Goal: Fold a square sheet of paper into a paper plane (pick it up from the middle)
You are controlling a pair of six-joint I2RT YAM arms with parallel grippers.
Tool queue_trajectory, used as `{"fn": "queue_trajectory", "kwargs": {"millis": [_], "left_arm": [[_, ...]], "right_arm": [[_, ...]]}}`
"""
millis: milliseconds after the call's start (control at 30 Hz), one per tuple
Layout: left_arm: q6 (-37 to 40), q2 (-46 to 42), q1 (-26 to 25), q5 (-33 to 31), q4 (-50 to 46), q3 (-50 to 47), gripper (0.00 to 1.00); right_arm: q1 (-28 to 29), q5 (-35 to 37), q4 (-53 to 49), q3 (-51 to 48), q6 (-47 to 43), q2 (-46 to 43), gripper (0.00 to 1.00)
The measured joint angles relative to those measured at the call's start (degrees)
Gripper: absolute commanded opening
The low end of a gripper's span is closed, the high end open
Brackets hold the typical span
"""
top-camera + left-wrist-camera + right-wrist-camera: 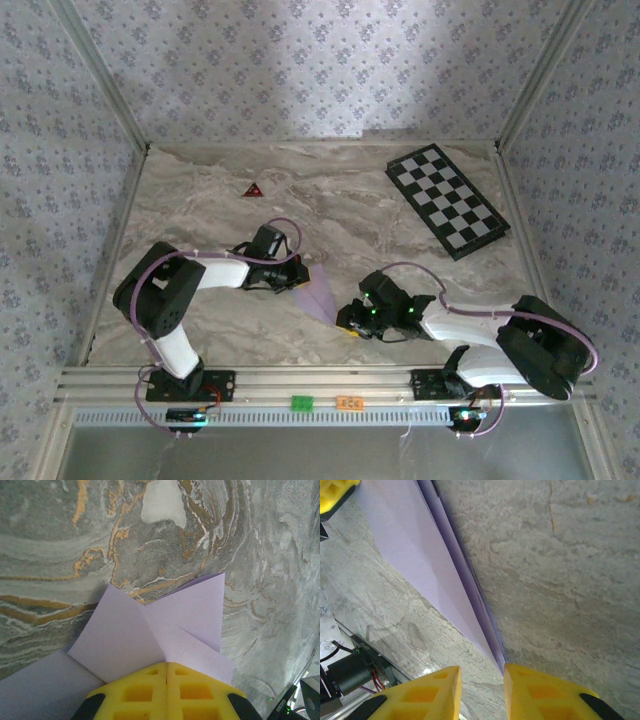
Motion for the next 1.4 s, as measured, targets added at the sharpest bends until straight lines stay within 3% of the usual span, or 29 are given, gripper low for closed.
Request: {"fn": "queue_trajectory", "kwargs": {"millis": [1400], "left_arm": [[-2.1,0.0,0.5,0.5,0.2,0.0,0.0]], "right_arm": [[-0.5,-1.1,1.3,0.1,-0.1,2.1,0.34]]}}
